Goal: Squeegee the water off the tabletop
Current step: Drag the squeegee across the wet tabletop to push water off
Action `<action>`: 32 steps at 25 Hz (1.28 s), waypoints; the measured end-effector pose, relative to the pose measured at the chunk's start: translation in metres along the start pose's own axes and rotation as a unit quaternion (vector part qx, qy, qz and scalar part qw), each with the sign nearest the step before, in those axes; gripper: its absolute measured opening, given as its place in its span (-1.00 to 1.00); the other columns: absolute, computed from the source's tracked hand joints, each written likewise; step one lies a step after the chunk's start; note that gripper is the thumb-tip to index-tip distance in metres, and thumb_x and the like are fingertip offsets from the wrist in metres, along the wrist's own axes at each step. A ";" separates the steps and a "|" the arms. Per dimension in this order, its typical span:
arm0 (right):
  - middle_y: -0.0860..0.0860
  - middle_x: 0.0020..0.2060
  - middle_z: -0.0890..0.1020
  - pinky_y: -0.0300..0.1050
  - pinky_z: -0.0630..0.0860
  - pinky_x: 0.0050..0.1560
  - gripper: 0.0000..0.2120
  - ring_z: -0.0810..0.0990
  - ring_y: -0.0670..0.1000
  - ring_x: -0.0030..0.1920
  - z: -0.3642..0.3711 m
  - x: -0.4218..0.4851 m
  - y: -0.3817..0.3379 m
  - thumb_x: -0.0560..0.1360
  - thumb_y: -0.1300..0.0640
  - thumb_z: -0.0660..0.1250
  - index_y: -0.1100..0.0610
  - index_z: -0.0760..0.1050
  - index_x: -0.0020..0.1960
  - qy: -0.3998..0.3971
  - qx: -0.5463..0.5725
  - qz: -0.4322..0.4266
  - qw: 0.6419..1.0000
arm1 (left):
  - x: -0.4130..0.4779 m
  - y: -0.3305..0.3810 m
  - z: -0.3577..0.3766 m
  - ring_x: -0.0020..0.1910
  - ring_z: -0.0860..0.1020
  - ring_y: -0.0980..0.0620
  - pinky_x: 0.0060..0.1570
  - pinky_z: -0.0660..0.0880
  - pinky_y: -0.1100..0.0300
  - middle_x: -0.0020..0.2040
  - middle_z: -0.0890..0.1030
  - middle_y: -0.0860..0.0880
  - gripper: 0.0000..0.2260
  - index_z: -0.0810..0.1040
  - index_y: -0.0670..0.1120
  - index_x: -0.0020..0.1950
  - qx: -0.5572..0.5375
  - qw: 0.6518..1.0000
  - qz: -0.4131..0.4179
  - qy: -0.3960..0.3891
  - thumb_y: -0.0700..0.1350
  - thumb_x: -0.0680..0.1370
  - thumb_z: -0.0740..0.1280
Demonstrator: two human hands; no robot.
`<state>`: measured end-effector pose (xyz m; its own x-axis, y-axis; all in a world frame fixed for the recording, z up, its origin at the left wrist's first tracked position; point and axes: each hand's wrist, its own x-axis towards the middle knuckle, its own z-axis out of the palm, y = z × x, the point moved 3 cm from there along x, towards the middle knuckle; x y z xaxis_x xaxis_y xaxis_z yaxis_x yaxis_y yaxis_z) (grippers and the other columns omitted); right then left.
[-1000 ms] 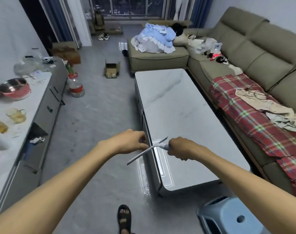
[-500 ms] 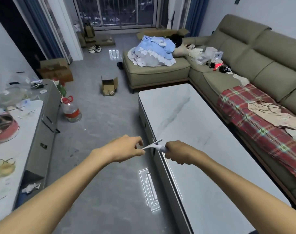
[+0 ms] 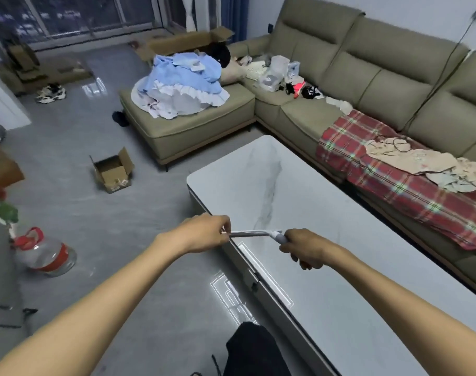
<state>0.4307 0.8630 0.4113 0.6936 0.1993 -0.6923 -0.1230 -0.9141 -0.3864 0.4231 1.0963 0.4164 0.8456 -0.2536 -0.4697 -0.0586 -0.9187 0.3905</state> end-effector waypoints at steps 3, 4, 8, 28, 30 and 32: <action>0.10 -0.21 0.48 -0.23 0.28 -0.50 -0.74 0.43 0.06 -0.41 -0.033 0.078 -0.008 0.59 0.00 0.11 0.19 0.43 -0.01 -0.004 0.058 0.045 0.997 | 0.090 -0.037 -0.038 0.08 0.56 -0.05 0.12 0.51 -0.02 0.06 0.65 0.05 -0.78 0.48 0.13 0.07 -0.005 1.000 0.014 -0.026 0.11 0.45 0.21; 0.10 -0.21 0.47 -0.23 0.26 -0.52 -0.78 0.41 0.05 -0.42 -0.044 0.104 -0.011 0.59 0.04 0.11 0.19 0.41 -0.01 -0.006 0.066 0.049 0.997 | 0.117 -0.046 -0.047 0.08 0.55 -0.04 0.12 0.51 -0.02 0.06 0.65 0.05 -0.76 0.48 0.13 0.08 -0.002 0.999 0.014 -0.037 0.12 0.45 0.21; 0.12 -0.23 0.45 -0.22 0.25 -0.52 -0.85 0.39 0.07 -0.40 -0.108 0.232 -0.030 0.58 0.13 0.10 0.14 0.36 -0.12 -0.019 0.077 0.052 0.996 | 0.243 -0.083 -0.093 0.09 0.52 -0.07 0.08 0.50 0.02 0.11 0.61 -0.02 -0.74 0.47 0.12 0.14 0.007 0.997 -0.012 -0.082 0.12 0.48 0.23; 0.21 -0.04 0.64 0.14 0.55 -0.03 -0.76 0.59 0.29 -0.04 -0.249 0.737 0.017 0.55 0.11 0.18 0.12 0.39 0.20 0.244 0.203 0.189 0.929 | 0.817 -0.273 -0.089 0.39 0.35 -0.11 0.34 0.35 0.02 0.47 0.27 -0.12 -0.49 0.24 -0.12 0.46 -0.019 0.993 -0.007 -0.119 -0.09 0.55 0.30; 0.20 -0.02 0.65 0.13 0.55 0.01 -0.70 0.59 0.29 -0.01 -0.284 0.793 0.028 0.54 0.09 0.17 0.06 0.37 0.26 0.279 0.167 0.168 0.931 | 0.859 -0.280 -0.073 0.47 0.23 -0.14 0.43 0.25 0.01 0.50 0.19 -0.16 -0.39 0.13 -0.16 0.51 -0.016 0.995 -0.003 -0.094 -0.12 0.53 0.30; 0.19 -0.06 0.64 0.11 0.56 -0.08 -0.71 0.59 0.26 -0.05 -0.315 0.847 0.041 0.50 0.10 0.17 0.05 0.40 0.22 0.302 0.147 0.161 0.928 | 0.892 -0.282 -0.054 0.50 0.17 -0.16 0.45 0.20 0.03 0.50 0.17 -0.18 -0.36 0.08 -0.19 0.52 -0.012 0.996 0.014 -0.085 -0.13 0.52 0.30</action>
<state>1.2366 0.8828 0.0017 0.8474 -0.3827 -0.3680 -0.5199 -0.7386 -0.4291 1.2225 1.1454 -0.0703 0.7417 -0.3280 -0.5851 -0.0656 -0.9036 0.4234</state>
